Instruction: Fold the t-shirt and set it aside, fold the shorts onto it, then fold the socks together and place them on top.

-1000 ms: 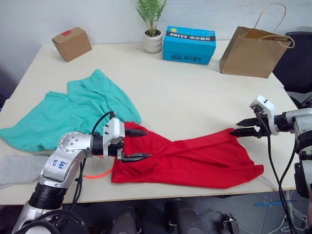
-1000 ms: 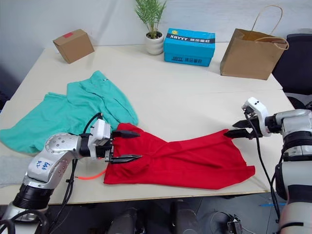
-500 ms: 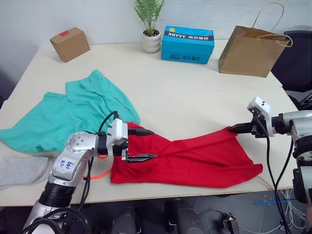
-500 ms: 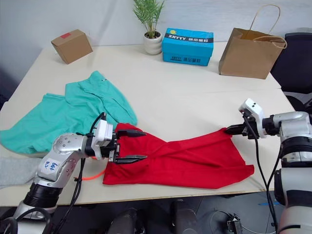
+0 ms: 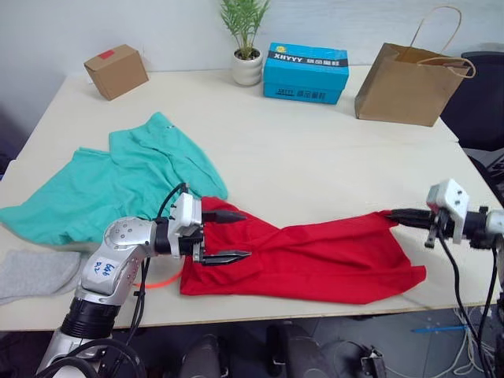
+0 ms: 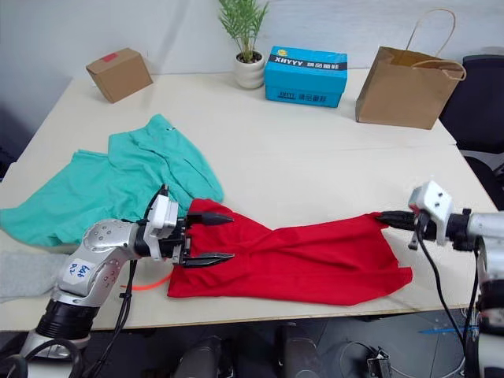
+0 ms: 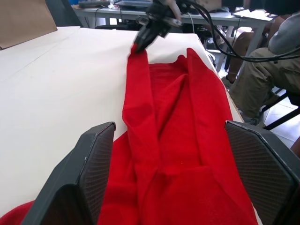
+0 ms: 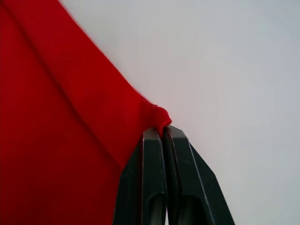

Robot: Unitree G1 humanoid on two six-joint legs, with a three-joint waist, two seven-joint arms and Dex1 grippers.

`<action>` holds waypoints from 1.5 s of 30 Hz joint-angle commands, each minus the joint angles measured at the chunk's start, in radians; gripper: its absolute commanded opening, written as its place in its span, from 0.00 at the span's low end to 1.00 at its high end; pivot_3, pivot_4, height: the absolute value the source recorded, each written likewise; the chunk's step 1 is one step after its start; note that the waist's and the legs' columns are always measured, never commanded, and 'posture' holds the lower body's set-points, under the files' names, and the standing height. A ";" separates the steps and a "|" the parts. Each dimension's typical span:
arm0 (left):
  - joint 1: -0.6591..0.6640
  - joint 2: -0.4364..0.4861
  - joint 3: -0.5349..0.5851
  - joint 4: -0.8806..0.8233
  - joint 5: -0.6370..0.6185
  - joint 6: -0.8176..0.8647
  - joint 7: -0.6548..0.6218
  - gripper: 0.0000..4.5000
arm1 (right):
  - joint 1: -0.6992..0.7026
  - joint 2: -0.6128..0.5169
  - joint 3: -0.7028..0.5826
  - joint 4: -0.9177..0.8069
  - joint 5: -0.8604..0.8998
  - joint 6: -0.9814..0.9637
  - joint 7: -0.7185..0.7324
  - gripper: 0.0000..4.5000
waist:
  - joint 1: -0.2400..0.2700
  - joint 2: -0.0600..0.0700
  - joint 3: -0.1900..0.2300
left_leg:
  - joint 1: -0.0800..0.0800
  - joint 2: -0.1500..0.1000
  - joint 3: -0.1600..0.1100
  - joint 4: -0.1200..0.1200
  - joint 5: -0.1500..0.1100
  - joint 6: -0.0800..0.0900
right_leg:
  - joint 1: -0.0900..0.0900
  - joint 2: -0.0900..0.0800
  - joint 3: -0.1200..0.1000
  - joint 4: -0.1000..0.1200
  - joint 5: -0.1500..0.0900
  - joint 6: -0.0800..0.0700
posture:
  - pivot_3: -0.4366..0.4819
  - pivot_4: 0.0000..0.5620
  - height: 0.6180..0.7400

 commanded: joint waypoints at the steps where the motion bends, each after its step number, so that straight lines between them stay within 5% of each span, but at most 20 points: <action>1: -0.012 0.008 0.015 -0.007 -0.012 0.000 -0.005 0.87 | 0.012 0.003 -0.063 -0.044 0.033 -0.100 -0.072 0.01 | -0.005 0.000 0.000 | 0.000 0.000 0.001 0.000 0.000 0.000 | 0.000 0.000 0.001 0.000 0.000 0.000 | 0.48 0.27 1.00; 15: 0.000 0.044 0.031 -0.001 -0.012 0.019 -0.016 0.87 | 0.254 0.013 -0.124 -0.153 0.094 -0.153 -0.169 0.01 | 0.005 0.000 0.000 | 0.001 0.000 0.000 0.000 0.000 0.000 | 0.000 -0.001 0.001 0.000 0.000 0.001 | 0.48 0.27 1.00; 23: 0.009 0.070 0.050 0.011 -0.001 0.005 -0.020 0.87 | 0.394 0.011 -0.138 -0.219 0.127 -0.125 -0.165 0.49 | 0.006 0.000 0.000 | 0.001 0.000 0.000 0.000 0.000 0.000 | 0.001 0.000 0.001 0.000 0.000 0.001 | 0.48 0.27 1.00; 28: 0.056 0.113 0.093 -0.037 -0.022 0.012 -0.024 0.87 | 0.566 -0.076 -0.220 -0.425 0.254 0.130 -0.114 0.86 | 0.016 0.000 0.000 | 0.001 0.000 0.000 -0.002 0.000 0.000 | 0.001 -0.001 0.001 -0.002 0.000 0.000 | 0.48 0.27 1.00; 29: 0.060 0.125 0.108 -0.038 -0.028 0.014 -0.028 0.87 | 0.572 -0.109 -0.246 -0.486 0.323 0.249 -0.114 0.86 | 0.015 0.000 0.000 | 0.001 0.000 0.000 -0.001 0.000 0.000 | 0.001 -0.001 0.001 -0.002 0.000 0.001 | 0.48 0.27 1.00; 31: 0.056 0.135 0.125 -0.033 -0.023 0.008 -0.019 0.83 | 0.530 -0.158 -0.280 -0.559 0.442 0.425 -0.119 0.80 | 0.008 0.000 0.000 | 0.001 0.000 0.000 -0.001 0.000 0.001 | 0.001 -0.001 0.001 -0.002 0.001 0.000 | 0.48 0.27 1.00; 34: 0.021 0.115 0.101 -0.015 0.017 0.028 0.041 0.66 | 0.450 -0.212 -0.242 -0.596 0.474 0.535 -0.085 0.59 | 0.007 0.001 -0.001 | 0.003 0.000 -0.001 -0.001 0.000 0.002 | 0.002 -0.001 0.001 -0.002 0.003 0.000 | 0.48 0.27 1.00; 41: -0.082 0.029 -0.032 0.063 0.122 0.013 0.086 0.15 | 0.099 -0.119 0.059 -0.492 0.246 0.417 -0.055 0.04 | 0.024 0.000 -0.001 | -0.001 0.000 -0.002 -0.001 0.000 0.001 | 0.002 0.000 -0.002 -0.007 0.003 0.000 | 0.48 0.27 1.00; 43: -0.103 0.012 -0.059 0.107 0.165 -0.001 0.105 0.01 | 0.001 -0.057 0.141 -0.452 0.197 0.393 -0.041 0.00 | 0.023 -0.001 -0.001 | -0.002 0.000 -0.001 0.000 0.000 0.002 | 0.001 0.000 -0.002 -0.007 0.003 0.001 | 0.48 0.27 1.00; 45: -0.119 0.001 -0.081 0.140 0.193 -0.003 0.114 0.00 | -0.066 -0.014 0.196 -0.413 0.161 0.376 -0.020 0.00 | 0.022 0.000 -0.001 | -0.002 0.000 -0.001 -0.001 0.000 0.002 | 0.000 0.000 -0.002 -0.006 0.003 0.001 | 0.48 0.27 1.00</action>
